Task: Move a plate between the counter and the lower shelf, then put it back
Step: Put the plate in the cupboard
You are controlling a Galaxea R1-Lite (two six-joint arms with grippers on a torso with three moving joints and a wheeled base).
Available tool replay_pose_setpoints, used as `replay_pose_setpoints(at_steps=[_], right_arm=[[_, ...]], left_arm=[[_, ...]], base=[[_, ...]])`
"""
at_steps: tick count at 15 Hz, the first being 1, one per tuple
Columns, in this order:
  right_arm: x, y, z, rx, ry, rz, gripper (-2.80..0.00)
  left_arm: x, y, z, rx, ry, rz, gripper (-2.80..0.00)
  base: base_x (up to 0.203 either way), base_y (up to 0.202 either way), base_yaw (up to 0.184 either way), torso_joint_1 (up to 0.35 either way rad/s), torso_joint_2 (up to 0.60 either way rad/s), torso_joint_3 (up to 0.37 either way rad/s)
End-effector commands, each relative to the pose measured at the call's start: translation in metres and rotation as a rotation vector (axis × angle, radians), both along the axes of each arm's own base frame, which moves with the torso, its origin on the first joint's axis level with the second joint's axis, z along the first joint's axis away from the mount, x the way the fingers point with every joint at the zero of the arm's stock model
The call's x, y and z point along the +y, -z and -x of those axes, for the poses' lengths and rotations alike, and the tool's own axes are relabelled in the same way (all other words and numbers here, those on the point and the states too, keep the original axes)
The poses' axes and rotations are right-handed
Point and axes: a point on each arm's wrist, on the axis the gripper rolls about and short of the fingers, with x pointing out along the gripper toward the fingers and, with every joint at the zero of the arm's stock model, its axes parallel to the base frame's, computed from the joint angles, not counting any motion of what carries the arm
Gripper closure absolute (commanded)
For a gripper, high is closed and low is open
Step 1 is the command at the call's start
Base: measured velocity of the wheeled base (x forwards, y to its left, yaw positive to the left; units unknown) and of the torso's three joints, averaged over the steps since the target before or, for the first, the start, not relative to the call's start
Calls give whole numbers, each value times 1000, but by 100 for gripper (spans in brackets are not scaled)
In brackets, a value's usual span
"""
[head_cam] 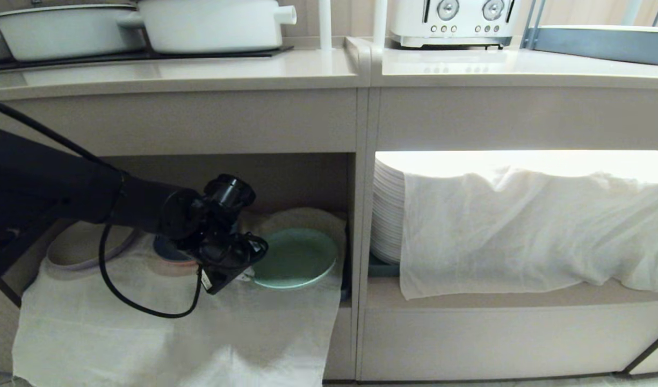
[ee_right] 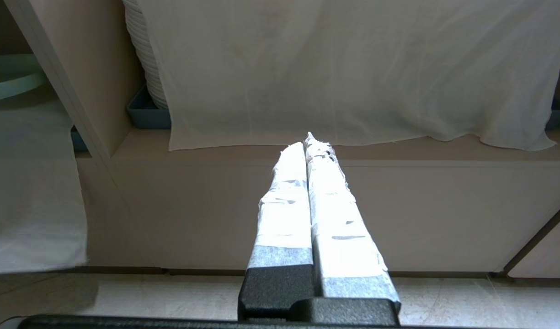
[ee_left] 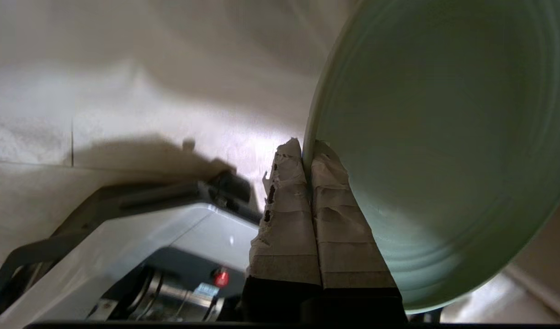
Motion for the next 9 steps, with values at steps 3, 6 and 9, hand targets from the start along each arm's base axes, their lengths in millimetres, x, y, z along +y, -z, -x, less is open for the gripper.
replay_pose_setpoints(at_steps=[3,6,9], right_arm=[[0,0,0,0,0,0,0],[0,0,0,0,0,0,0],[0,0,0,0,0,0,0]], left_arm=[[-5,8,-16,-8,-30,-7,0],[-9,8,-25,-24,-47,3,0],[-12,9,-31,-35,-49,5,0]], base=[[0,0,0,0,0,0],[0,0,0,0,0,0],[0,0,0,0,0,0]])
